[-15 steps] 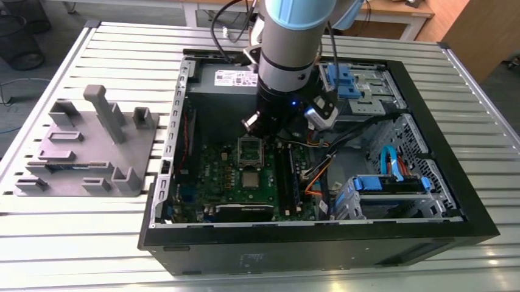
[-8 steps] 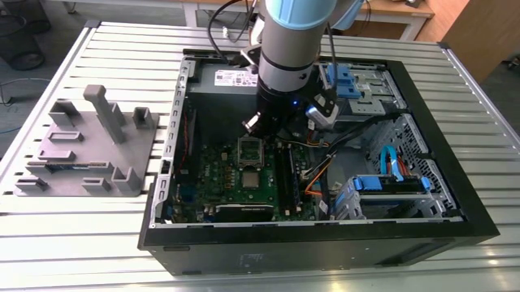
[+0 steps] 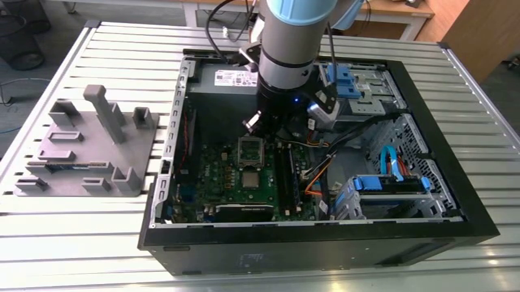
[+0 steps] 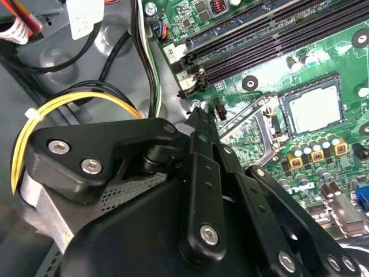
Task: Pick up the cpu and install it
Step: 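Close the cpu cover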
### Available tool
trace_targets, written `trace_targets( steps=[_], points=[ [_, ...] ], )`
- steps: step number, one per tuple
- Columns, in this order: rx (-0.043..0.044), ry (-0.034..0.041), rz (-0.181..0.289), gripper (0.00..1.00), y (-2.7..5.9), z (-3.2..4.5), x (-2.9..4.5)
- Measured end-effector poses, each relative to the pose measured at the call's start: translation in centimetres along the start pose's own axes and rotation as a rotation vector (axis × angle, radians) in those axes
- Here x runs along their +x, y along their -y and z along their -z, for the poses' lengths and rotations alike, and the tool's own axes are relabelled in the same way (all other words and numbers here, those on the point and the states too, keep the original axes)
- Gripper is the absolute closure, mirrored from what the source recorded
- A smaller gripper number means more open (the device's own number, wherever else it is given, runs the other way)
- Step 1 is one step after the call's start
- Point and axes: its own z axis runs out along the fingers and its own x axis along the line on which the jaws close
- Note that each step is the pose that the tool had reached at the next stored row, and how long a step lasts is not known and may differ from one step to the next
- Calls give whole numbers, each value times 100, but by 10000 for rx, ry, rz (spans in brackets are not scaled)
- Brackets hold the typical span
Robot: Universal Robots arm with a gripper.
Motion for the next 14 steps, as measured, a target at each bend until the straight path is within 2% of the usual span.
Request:
trace_targets(
  steps=[5, 14],
  points=[
    [-7, -14, 210, 89, -2, 38, -1],
    [-12, -27, 386, 89, -3, 53, -1]
  ],
)
